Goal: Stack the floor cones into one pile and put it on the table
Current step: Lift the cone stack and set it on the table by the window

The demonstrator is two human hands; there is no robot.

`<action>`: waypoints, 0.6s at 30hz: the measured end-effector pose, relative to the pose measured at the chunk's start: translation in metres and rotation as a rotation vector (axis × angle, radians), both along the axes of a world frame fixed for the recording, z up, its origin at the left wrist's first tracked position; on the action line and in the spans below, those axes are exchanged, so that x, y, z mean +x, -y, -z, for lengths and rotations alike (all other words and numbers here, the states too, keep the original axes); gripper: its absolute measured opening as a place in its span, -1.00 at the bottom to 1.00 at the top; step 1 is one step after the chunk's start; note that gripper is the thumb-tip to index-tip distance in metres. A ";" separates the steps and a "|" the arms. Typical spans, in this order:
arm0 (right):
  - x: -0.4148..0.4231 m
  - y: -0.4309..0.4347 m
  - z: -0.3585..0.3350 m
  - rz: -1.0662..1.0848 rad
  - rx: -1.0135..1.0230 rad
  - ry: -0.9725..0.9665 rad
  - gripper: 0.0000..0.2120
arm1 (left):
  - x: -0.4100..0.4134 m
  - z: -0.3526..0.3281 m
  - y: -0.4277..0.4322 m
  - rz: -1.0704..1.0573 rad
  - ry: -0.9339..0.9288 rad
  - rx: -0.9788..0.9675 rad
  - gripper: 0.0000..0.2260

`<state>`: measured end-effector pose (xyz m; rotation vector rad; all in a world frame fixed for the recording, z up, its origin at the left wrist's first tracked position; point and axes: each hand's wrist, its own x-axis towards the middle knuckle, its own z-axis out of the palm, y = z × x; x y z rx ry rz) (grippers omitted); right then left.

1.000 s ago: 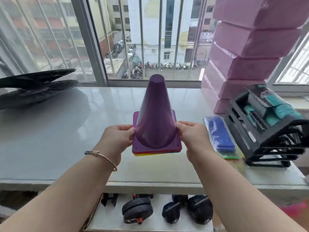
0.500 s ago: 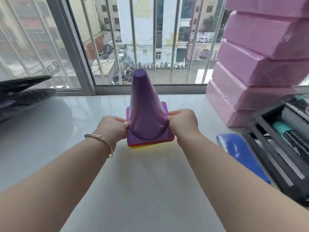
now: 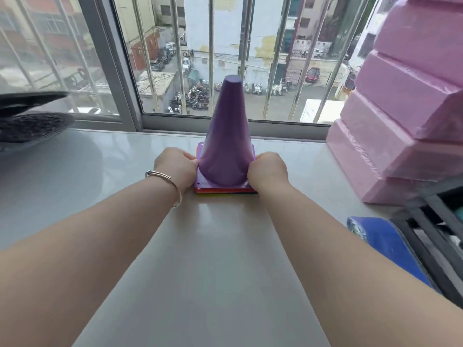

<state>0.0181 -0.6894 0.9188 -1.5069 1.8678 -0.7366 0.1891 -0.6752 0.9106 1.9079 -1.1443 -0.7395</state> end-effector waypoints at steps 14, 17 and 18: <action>0.011 0.039 0.004 0.039 -0.018 -0.041 -0.84 | 0.002 0.002 0.036 0.057 0.122 0.010 -0.79; 0.010 0.043 0.005 0.042 -0.004 -0.043 -0.85 | 0.004 0.003 0.040 0.060 0.110 -0.006 -0.81; 0.010 0.045 0.004 0.045 0.001 -0.047 -0.86 | 0.005 0.003 0.041 0.056 0.098 -0.009 -0.81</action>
